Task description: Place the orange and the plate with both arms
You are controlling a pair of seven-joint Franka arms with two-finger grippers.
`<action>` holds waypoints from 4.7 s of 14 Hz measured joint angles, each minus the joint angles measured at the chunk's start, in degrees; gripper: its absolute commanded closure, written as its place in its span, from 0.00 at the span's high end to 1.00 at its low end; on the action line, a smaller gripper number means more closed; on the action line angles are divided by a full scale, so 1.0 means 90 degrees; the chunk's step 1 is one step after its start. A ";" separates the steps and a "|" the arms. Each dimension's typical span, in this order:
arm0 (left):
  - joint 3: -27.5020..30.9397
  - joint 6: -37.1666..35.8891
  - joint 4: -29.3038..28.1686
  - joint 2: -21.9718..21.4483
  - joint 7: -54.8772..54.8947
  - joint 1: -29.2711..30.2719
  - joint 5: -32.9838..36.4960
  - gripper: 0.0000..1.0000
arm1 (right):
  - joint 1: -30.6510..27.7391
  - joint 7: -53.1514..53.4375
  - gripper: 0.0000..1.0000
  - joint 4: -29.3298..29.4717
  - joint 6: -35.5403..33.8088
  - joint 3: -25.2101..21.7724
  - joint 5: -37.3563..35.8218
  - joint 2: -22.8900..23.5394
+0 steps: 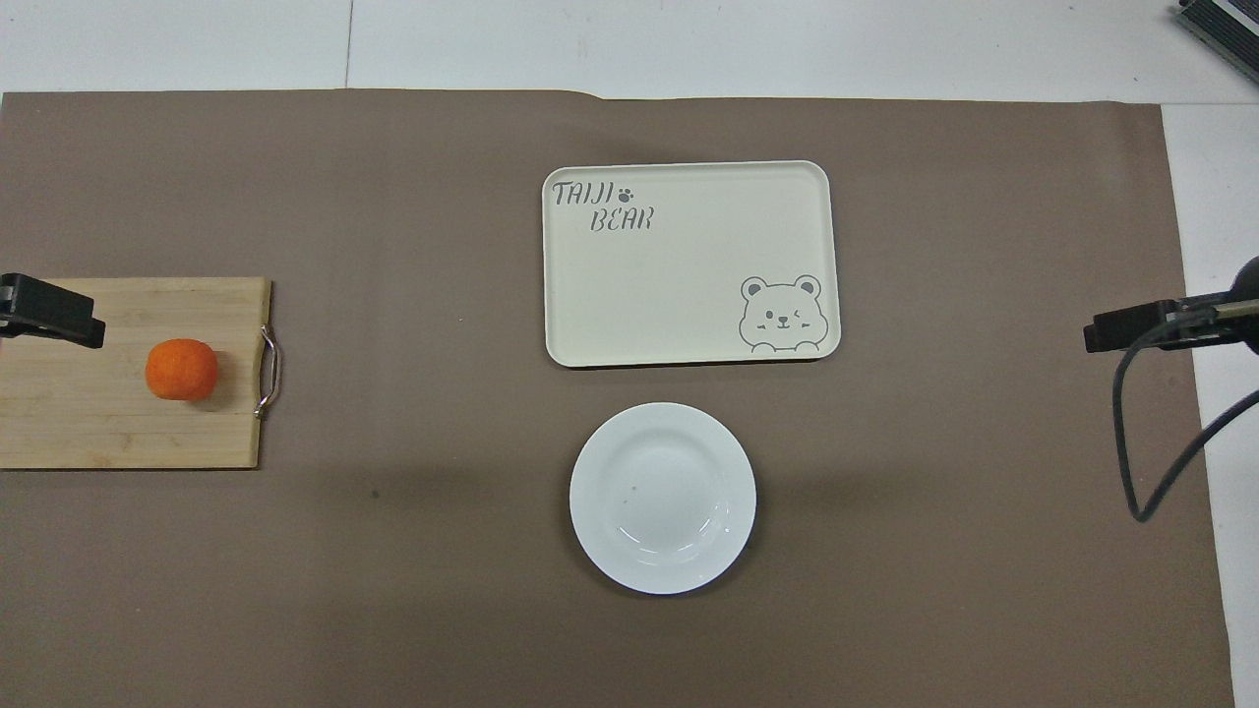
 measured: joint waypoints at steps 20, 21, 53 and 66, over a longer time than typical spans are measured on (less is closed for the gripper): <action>0.0019 0.0022 -0.0307 -0.0152 -0.0007 0.0136 0.0000 1.00 | 0.0000 0.0000 1.00 0.0000 0.0000 0.0000 0.0000 0.0000; 0.0020 0.0146 -0.0416 -0.0187 -0.0006 0.0184 0.0000 1.00 | 0.0000 0.0000 1.00 0.0000 0.0000 0.0000 0.0000 0.0000; -0.0111 0.5072 -0.3522 0.1036 0.0666 0.0999 -0.0629 1.00 | 0.0000 0.0000 1.00 0.0000 0.0000 0.0000 0.0000 0.0000; -0.0147 0.4757 -0.3397 0.0857 0.0044 0.0971 -0.0642 0.00 | 0.0000 0.0000 1.00 0.0000 0.0000 0.0000 0.0000 0.0000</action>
